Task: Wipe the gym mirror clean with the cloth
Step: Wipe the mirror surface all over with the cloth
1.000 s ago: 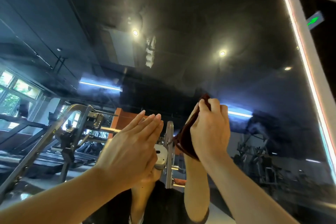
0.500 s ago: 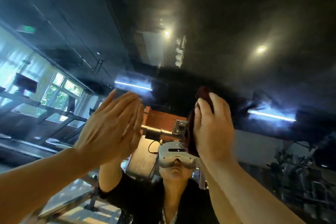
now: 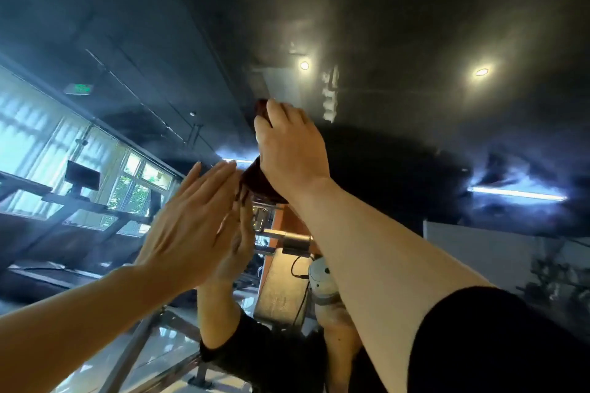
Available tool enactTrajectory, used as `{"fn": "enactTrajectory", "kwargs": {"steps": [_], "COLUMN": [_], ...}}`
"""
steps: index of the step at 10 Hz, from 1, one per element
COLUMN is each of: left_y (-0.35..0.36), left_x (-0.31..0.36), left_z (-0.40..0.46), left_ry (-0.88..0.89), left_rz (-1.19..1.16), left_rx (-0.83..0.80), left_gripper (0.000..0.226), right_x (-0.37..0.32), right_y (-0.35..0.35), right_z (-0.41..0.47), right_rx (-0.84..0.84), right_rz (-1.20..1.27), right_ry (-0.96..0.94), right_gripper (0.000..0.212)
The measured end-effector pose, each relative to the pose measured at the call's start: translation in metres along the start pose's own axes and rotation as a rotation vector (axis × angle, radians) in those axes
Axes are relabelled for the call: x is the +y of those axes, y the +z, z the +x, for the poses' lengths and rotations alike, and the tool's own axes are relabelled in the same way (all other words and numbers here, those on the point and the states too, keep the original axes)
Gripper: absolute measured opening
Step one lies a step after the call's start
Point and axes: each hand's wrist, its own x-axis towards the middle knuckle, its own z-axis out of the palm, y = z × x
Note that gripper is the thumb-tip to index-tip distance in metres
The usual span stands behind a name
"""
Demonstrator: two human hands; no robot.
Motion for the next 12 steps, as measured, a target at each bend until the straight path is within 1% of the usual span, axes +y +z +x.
{"fn": "enactTrajectory", "kwargs": {"steps": [1, 2, 3, 5, 6, 7, 8, 9, 10, 11, 12], "left_y": [0.012, 0.026, 0.036, 0.05, 0.054, 0.054, 0.052, 0.053, 0.051, 0.045, 0.042], "left_x": [0.049, 0.095, 0.143, 0.243, 0.293, 0.335, 0.364, 0.372, 0.364, 0.34, 0.306], "left_z": [0.026, 0.053, 0.079, 0.109, 0.117, 0.121, 0.122, 0.122, 0.122, 0.116, 0.108], "left_ry": [0.024, 0.059, 0.085, 0.189, 0.225, 0.259, 0.252, 0.228, 0.255, 0.276, 0.265], "left_rz": [-0.075, -0.066, -0.088, -0.083, -0.114, -0.144, -0.168, -0.177, -0.175, -0.16, -0.125], "left_rx": [0.016, -0.011, -0.011, -0.001, -0.01, -0.004, -0.003, -0.008, -0.013, -0.026, -0.011], "left_gripper": [0.053, 0.053, 0.056, 0.058, 0.06, 0.061, 0.062, 0.062, 0.061, 0.06, 0.059], "right_x": [0.043, 0.091, 0.145, 0.238, 0.284, 0.326, 0.358, 0.385, 0.392, 0.374, 0.343], "right_y": [-0.016, -0.031, -0.055, -0.104, -0.132, -0.164, -0.194, -0.212, -0.209, -0.21, -0.19], "right_z": [-0.005, -0.015, -0.033, -0.084, -0.113, -0.146, -0.175, -0.193, -0.206, -0.199, -0.188], "right_rx": [0.039, 0.081, 0.107, 0.168, 0.171, 0.119, 0.098, 0.084, 0.24, 0.279, 0.12], "right_rz": [-0.043, -0.074, -0.093, -0.163, -0.22, -0.243, -0.227, -0.206, -0.073, -0.081, -0.193], "right_ry": [0.098, 0.177, 0.228, 0.354, 0.428, 0.512, 0.631, 0.764, 0.853, 0.965, 0.853], "right_gripper": [0.031, 0.027, 0.025, 0.025, 0.024, 0.025, 0.029, 0.039, 0.037, 0.037, 0.046]}}
